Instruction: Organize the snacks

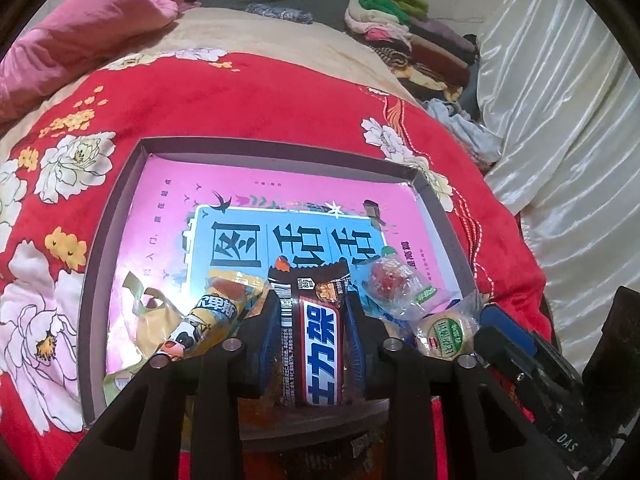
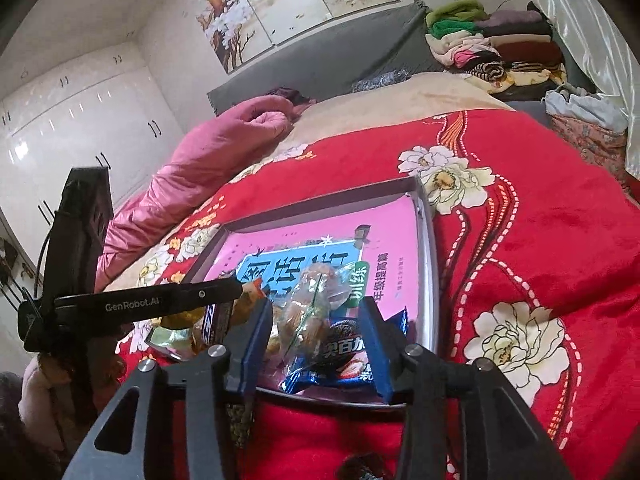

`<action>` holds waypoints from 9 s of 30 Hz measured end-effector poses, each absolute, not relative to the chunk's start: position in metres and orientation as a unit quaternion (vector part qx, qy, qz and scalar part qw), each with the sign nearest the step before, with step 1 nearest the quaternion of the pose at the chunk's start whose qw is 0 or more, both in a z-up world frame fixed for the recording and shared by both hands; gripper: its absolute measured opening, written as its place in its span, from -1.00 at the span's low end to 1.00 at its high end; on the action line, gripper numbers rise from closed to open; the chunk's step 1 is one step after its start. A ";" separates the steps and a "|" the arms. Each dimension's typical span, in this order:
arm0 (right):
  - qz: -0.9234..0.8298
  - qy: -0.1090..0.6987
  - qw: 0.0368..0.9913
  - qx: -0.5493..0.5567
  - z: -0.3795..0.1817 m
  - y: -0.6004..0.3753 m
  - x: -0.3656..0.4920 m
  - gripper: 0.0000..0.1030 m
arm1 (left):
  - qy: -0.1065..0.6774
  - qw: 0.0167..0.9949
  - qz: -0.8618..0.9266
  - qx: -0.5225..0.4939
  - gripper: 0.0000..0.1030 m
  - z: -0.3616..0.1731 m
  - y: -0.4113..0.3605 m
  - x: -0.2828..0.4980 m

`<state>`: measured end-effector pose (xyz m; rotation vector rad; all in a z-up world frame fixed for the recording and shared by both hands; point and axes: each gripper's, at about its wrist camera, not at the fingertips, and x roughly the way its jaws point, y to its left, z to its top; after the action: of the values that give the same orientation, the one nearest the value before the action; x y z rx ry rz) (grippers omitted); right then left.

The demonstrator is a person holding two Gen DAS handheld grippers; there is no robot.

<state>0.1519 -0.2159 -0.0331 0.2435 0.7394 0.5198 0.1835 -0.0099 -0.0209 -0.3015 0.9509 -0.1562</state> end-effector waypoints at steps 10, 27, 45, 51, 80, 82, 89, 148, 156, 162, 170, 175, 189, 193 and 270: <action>0.236 0.345 0.900 0.123 -0.027 -0.227 0.149 0.08 | 0.447 0.876 -0.088 -0.156 0.14 -0.009 -0.005 0.174; 0.218 0.356 0.902 0.109 -0.024 -0.238 0.120 0.32 | 0.453 0.875 -0.115 -0.128 0.37 0.002 -0.011 0.116; 0.156 0.419 0.891 0.076 -0.046 -0.229 0.088 0.37 | 0.492 0.857 -0.104 -0.113 0.37 -0.032 -0.019 0.090; 0.144 0.431 0.888 0.074 -0.051 -0.231 0.081 0.20 | 0.500 0.853 -0.100 -0.109 0.37 -0.043 -0.024 0.089; 0.187 0.436 0.877 0.079 -0.057 -0.217 0.093 -0.27 | 0.519 0.849 -0.052 -0.082 0.25 -0.074 -0.053 0.109; 0.193 0.427 0.880 0.077 -0.053 -0.216 0.092 -0.27 | 0.518 0.851 -0.048 -0.073 0.07 -0.074 -0.053 0.108; 0.219 0.397 0.889 0.067 -0.041 -0.209 0.090 -0.27 | 0.518 0.848 -0.067 -0.094 -0.07 -0.064 -0.040 0.101; 0.282 0.337 0.898 -0.005 -0.029 -0.162 0.131 -0.27 | 0.452 0.884 -0.039 -0.112 -0.35 -0.016 0.009 0.136; 0.275 0.346 0.896 -0.035 -0.037 -0.152 0.135 -0.27 | 0.455 0.883 -0.041 -0.111 -0.35 -0.021 0.007 0.137; 0.278 0.342 0.897 -0.032 -0.037 -0.152 0.135 -0.26 | 0.455 0.883 -0.039 -0.111 -0.34 -0.021 0.007 0.136; 0.283 0.336 0.898 -0.027 -0.035 -0.155 0.132 -0.22 | 0.455 0.883 -0.041 -0.111 -0.30 -0.019 0.008 0.133; 0.284 0.323 0.903 -0.016 -0.029 -0.159 0.130 -0.09 | 0.455 0.883 -0.041 -0.110 -0.29 -0.019 0.007 0.133; 0.274 0.319 0.907 -0.011 -0.025 -0.164 0.129 0.10 | 0.451 0.886 -0.035 -0.103 0.04 -0.014 0.009 0.132; 0.271 0.319 0.908 -0.007 -0.024 -0.166 0.129 0.11 | 0.445 0.889 -0.034 -0.102 0.11 -0.010 0.011 0.131; 0.154 0.359 0.920 -0.022 -0.014 -0.169 0.043 0.94 | 0.449 0.891 -0.002 -0.071 0.57 0.007 0.011 0.024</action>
<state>0.0428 -0.1687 -0.0136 -0.0459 0.7374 0.3163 0.0243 0.0115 0.0074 -0.1475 0.9317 -0.0044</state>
